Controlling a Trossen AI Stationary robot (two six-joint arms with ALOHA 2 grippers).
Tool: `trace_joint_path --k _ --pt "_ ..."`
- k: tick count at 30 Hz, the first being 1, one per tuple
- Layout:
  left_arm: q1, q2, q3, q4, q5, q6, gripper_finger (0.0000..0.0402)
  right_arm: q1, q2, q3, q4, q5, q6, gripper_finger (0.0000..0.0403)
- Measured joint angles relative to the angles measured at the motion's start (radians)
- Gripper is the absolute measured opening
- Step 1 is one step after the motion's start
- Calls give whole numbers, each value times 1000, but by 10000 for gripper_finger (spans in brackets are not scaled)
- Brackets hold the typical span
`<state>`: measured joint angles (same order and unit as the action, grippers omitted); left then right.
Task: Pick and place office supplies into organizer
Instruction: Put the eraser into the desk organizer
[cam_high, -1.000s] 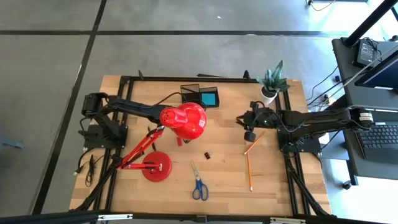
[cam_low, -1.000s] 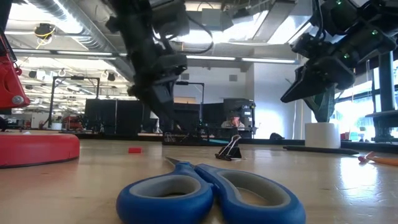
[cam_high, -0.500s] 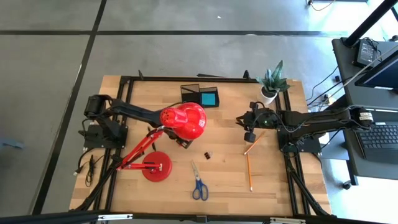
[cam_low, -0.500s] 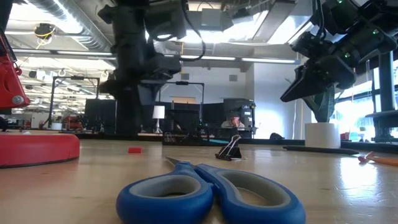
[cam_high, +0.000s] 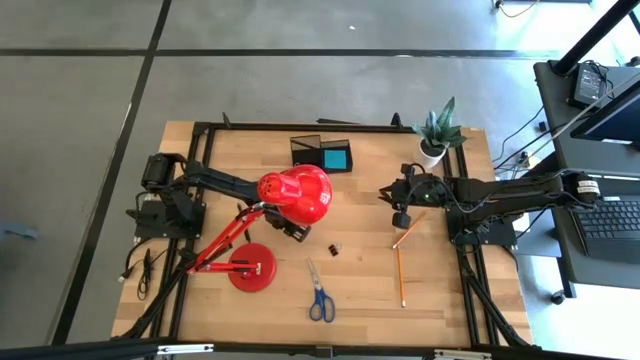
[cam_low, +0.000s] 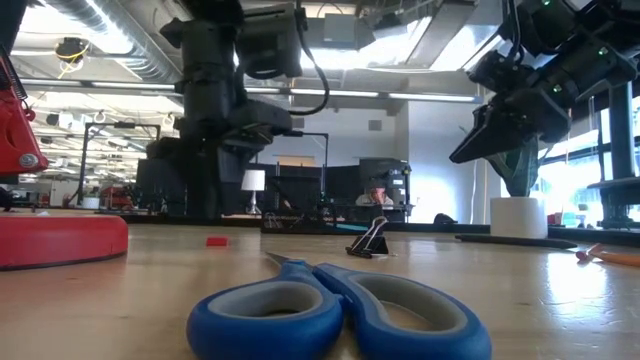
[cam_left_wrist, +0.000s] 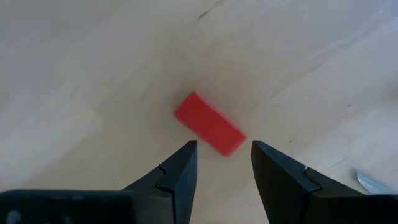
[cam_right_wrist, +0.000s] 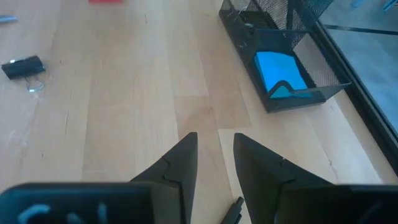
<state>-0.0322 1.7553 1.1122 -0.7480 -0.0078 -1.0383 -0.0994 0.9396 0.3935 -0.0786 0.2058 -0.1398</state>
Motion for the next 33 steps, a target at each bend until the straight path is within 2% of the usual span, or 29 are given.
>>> trace_joint_path --k 9,15,19,24,28,33 --pt "10 -6 0 -11 34 30 147 0 2 0 1 0 -2 108" --pt "9 -6 0 -11 91 28 171 0 2 0 2 0 -3 108" --pt "8 -6 0 -11 38 12 188 0 2 0 2 0 -3 108" --pt "9 -6 0 -11 -41 -29 190 0 2 0 2 1 -14 108" --pt "8 6 0 -12 -38 -98 186 0 2 0 2 1 -22 108" --pt "8 55 0 10 22 -125 181 0 2 0 3 1 -22 108"
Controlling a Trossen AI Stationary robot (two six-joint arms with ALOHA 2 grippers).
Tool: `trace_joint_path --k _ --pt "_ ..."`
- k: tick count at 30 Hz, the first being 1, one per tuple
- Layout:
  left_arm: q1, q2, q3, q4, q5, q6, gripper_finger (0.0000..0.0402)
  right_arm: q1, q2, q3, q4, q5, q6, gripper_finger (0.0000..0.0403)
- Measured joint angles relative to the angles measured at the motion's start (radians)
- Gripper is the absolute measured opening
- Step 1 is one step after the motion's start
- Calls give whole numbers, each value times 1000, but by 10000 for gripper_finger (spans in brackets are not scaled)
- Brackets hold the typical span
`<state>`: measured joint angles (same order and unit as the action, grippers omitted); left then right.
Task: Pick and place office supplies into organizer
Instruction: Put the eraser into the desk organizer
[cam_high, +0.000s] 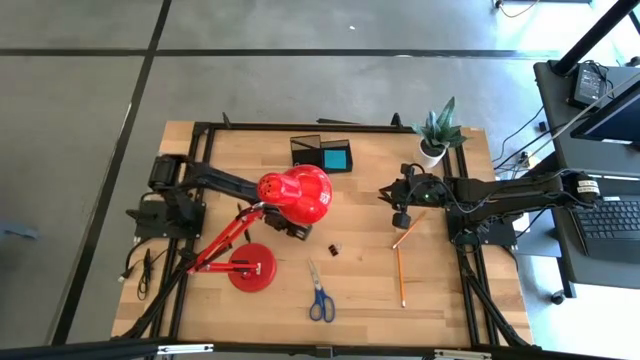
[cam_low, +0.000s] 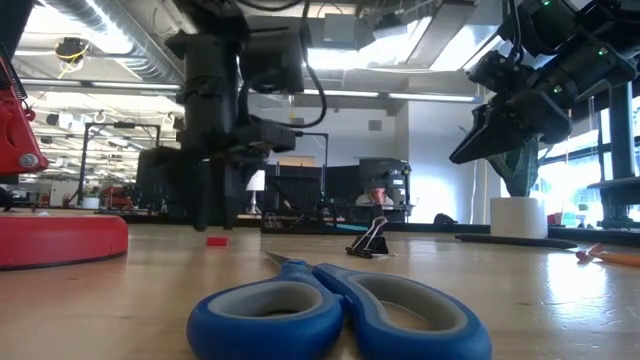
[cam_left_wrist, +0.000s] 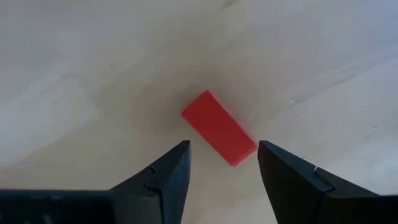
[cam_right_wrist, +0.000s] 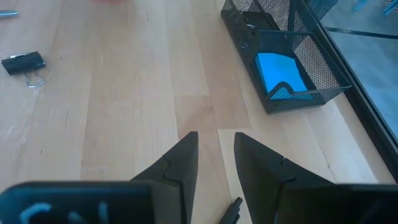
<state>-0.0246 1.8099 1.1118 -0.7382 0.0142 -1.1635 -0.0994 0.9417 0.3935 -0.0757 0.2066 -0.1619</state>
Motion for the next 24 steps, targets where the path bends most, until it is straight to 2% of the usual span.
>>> trace_joint_path --k 14,24 --pt "8 43 3 1 27 -43 180 0 0 0 0 0 0 108" --pt "22 46 3 -34 69 129 180 0 0 0 0 0 0 108"
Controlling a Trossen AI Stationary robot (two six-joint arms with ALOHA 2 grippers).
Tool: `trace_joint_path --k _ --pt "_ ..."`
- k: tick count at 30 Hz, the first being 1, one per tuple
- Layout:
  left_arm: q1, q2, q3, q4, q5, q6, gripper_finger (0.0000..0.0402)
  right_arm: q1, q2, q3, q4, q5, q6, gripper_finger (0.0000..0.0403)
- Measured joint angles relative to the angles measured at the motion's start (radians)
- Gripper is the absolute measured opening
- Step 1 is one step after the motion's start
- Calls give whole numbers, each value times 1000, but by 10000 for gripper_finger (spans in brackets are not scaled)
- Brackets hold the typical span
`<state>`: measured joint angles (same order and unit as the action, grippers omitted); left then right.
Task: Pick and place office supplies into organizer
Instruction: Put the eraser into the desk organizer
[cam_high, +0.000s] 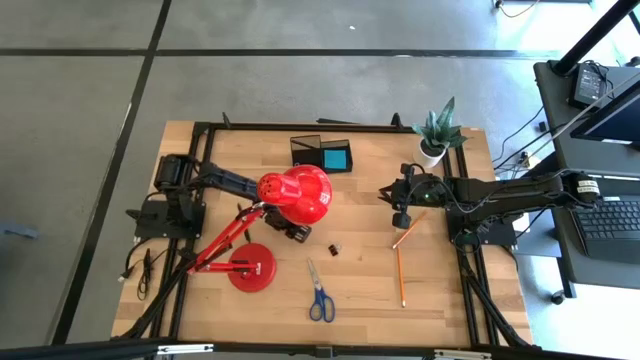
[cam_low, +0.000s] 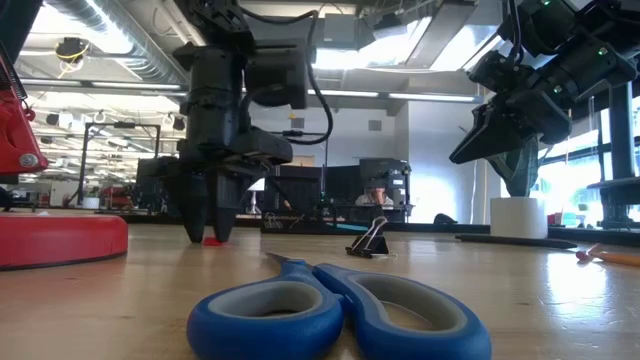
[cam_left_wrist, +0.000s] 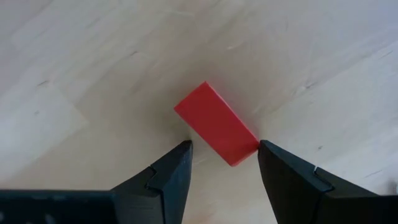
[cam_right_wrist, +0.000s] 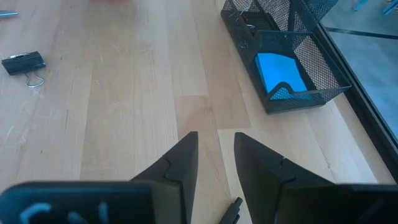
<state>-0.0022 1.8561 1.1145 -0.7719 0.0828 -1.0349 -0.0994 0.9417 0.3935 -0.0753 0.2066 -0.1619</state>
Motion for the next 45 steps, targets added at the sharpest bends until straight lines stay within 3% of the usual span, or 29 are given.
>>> trace_joint_path --k 4,14,20,33,45 --pt "15 0 -1 -3 10 -4 180 0 0 0 0 0 0 108" --pt "37 0 -3 31 25 -240 180 0 0 0 1 0 0 108" --pt "38 0 -3 34 41 -262 179 0 0 0 1 0 0 108" --pt "52 1 -5 27 52 -313 112 0 0 0 0 0 0 108" --pt "50 2 -2 -17 65 -47 104 0 0 0 -14 0 0 108"
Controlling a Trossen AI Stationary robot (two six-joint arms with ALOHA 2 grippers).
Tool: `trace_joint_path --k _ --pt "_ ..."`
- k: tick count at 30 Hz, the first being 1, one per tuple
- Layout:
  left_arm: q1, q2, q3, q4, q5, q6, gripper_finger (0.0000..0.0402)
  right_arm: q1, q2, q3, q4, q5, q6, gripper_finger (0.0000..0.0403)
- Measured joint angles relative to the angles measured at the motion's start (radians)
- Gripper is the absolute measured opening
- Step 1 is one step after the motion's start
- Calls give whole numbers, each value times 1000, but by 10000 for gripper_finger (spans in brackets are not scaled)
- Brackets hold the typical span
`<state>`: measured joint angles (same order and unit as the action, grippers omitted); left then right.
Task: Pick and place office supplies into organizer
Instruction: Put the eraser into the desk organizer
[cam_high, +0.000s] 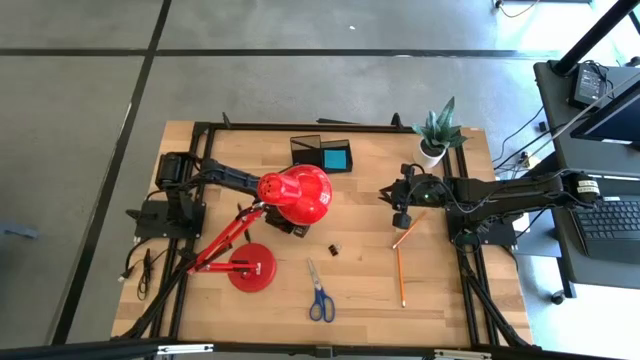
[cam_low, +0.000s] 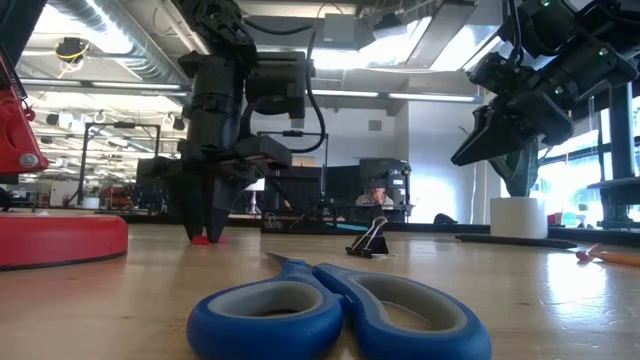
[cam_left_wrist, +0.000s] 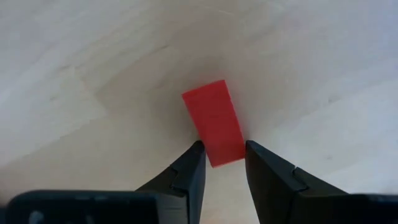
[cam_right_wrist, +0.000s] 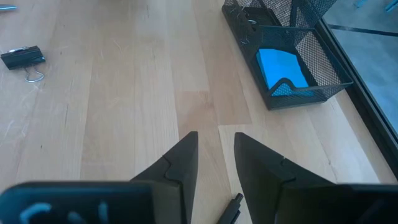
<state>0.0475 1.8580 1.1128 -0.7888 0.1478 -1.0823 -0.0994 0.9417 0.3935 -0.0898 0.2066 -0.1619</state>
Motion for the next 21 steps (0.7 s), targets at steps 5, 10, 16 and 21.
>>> trace_joint_path --k 5,10,16,21 --pt "-1 0 0 -3 -4 124 104 0 0 0 0 0 0 108" --pt "-2 -1 -1 6 -33 116 117 0 0 0 0 0 0 108" --pt "-13 -1 -1 11 -56 53 135 0 0 0 0 0 0 108" --pt "-30 -2 -1 17 -79 39 141 0 0 0 1 0 0 108"
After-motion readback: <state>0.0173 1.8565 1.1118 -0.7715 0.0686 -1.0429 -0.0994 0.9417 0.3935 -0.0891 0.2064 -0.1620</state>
